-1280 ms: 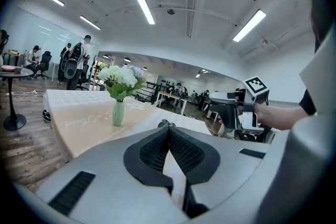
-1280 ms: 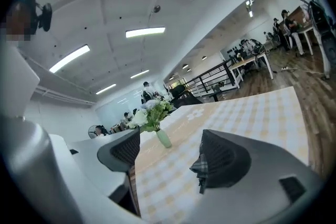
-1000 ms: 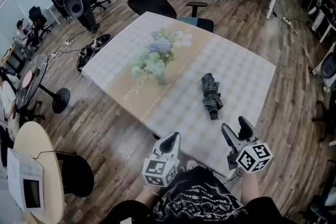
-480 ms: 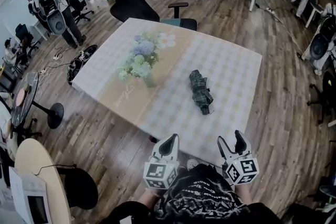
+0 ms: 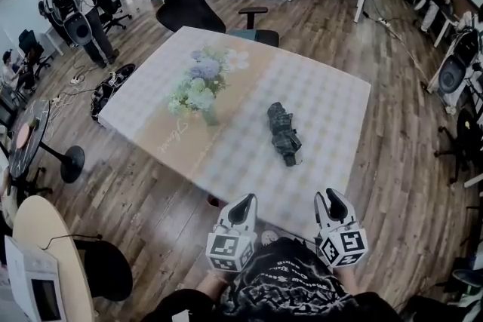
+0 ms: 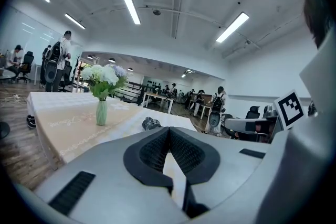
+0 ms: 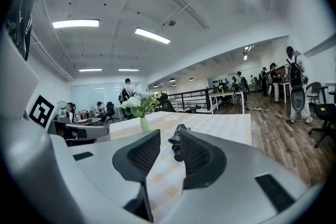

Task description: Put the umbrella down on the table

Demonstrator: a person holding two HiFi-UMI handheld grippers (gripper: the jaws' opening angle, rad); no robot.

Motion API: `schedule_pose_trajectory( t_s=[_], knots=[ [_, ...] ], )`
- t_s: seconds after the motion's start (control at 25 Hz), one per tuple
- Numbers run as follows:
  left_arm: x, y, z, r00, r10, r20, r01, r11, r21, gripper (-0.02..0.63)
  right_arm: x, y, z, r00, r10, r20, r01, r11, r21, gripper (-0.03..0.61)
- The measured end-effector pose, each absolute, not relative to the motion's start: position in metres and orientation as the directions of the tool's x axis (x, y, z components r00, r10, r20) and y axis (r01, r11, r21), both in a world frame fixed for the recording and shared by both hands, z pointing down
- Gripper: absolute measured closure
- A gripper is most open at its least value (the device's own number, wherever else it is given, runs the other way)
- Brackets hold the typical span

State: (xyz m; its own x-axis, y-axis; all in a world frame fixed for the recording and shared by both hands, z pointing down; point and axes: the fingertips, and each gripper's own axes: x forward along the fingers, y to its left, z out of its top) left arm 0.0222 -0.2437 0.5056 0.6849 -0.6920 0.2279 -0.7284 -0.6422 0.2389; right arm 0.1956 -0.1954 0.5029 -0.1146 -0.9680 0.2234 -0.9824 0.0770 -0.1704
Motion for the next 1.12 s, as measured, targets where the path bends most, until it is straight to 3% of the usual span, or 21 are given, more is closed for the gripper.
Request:
schedule_pose_trajectory(
  t_s=[0.12,0.2,1.12],
  knots=[
    [0.022,-0.243,0.507,0.688,-0.688,0.23,-0.725,-0.643,0.246,0.595,0.192,-0.197,0.502,-0.117,-0.967,0.228,-0.983,0.081,-0.162,0.485],
    [0.022,-0.242,0.507,0.691,-0.685,0.23,-0.722,-0.647,0.245,0.595,0.193,-0.197,0.5,-0.107,-0.969,0.224,-0.984,0.072,-0.16,0.569],
    [0.031,-0.25,0.516,0.703,-0.66,0.265,-0.711,-0.644,0.281,0.595,0.181,-0.207,0.513,-0.159,-0.95,0.268,-0.983,0.127,-0.134,0.572]
  ],
)
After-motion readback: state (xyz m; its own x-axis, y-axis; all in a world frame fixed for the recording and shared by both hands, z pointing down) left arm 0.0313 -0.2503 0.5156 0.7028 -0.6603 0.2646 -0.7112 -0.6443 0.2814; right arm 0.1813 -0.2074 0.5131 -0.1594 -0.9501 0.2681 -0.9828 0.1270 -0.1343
